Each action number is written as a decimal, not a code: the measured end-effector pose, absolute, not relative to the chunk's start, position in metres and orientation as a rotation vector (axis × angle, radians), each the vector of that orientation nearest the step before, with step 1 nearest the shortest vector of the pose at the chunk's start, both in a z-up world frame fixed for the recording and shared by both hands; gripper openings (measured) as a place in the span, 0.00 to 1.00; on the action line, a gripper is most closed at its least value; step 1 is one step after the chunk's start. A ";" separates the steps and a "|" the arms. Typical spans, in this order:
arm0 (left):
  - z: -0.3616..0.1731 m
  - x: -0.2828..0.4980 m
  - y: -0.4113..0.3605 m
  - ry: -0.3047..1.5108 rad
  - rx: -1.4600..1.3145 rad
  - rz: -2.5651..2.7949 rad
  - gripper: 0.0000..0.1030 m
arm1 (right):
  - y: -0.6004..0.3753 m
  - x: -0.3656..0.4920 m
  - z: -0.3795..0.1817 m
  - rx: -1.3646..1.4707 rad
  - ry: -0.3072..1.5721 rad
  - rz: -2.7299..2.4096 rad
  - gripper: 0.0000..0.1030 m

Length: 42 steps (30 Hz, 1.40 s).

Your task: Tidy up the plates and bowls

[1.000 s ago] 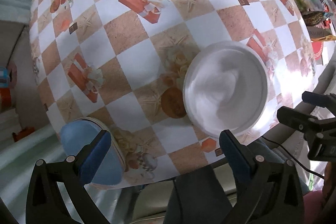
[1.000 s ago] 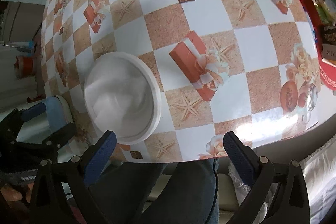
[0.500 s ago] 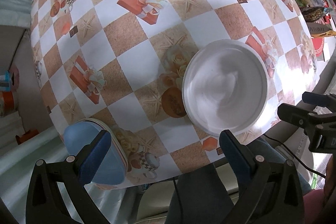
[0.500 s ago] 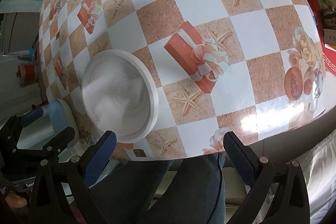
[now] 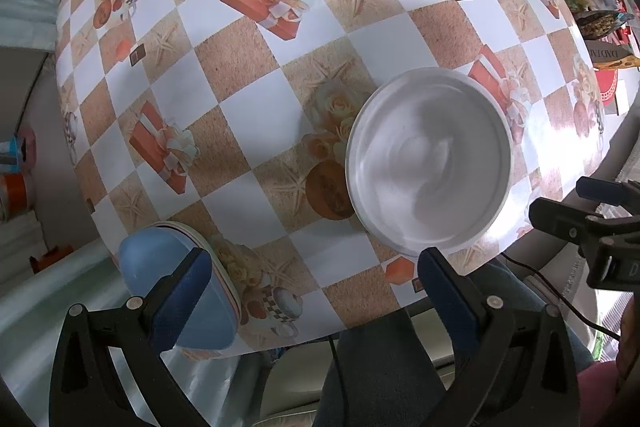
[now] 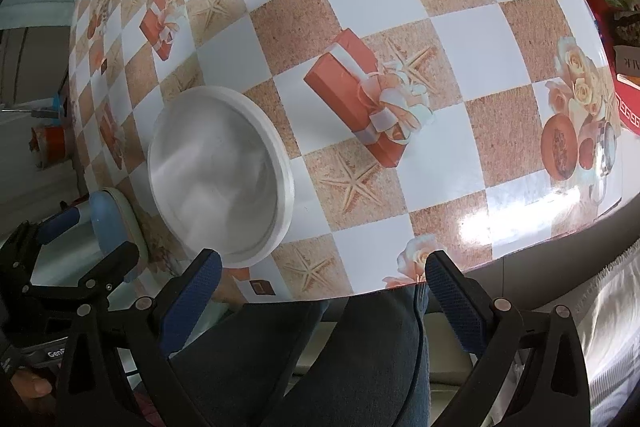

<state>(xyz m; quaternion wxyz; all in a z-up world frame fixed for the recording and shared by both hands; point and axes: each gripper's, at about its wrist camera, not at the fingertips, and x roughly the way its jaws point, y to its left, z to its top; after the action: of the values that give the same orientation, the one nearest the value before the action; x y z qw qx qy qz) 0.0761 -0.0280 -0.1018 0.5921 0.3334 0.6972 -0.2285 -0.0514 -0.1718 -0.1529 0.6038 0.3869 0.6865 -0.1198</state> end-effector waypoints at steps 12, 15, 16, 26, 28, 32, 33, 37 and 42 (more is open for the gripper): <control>-0.103 0.075 -0.028 1.626 0.781 -0.534 1.00 | -0.172 -0.052 -0.157 0.897 1.606 -0.281 1.00; -0.103 0.075 -0.028 1.627 0.780 -0.534 1.00 | -0.171 -0.051 -0.158 0.895 1.611 -0.281 1.00; -0.103 0.075 -0.028 1.627 0.779 -0.533 1.00 | -0.171 -0.051 -0.158 0.895 1.613 -0.281 1.00; -0.106 0.074 -0.026 1.635 0.778 -0.529 1.00 | -0.170 -0.052 -0.161 0.897 1.622 -0.282 1.00; -0.106 0.074 -0.026 1.636 0.777 -0.528 1.00 | -0.170 -0.052 -0.161 0.896 1.624 -0.282 1.00; -0.107 0.073 -0.026 1.639 0.774 -0.528 1.00 | -0.171 -0.052 -0.162 0.896 1.627 -0.282 1.00; -0.108 0.072 -0.026 1.640 0.774 -0.527 1.00 | -0.171 -0.053 -0.162 0.896 1.628 -0.283 1.00; -0.107 0.072 -0.026 1.639 0.775 -0.528 1.00 | -0.171 -0.053 -0.162 0.897 1.629 -0.284 1.00; -0.108 0.071 -0.025 1.639 0.776 -0.528 1.00 | -0.171 -0.054 -0.162 0.898 1.628 -0.284 1.00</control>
<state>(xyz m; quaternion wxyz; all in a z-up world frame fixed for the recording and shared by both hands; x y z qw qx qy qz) 0.0708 -0.0253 -0.1080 0.5863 0.3329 0.7030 -0.2263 -0.0538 -0.1707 -0.1621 0.5895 0.3858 0.6991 -0.1219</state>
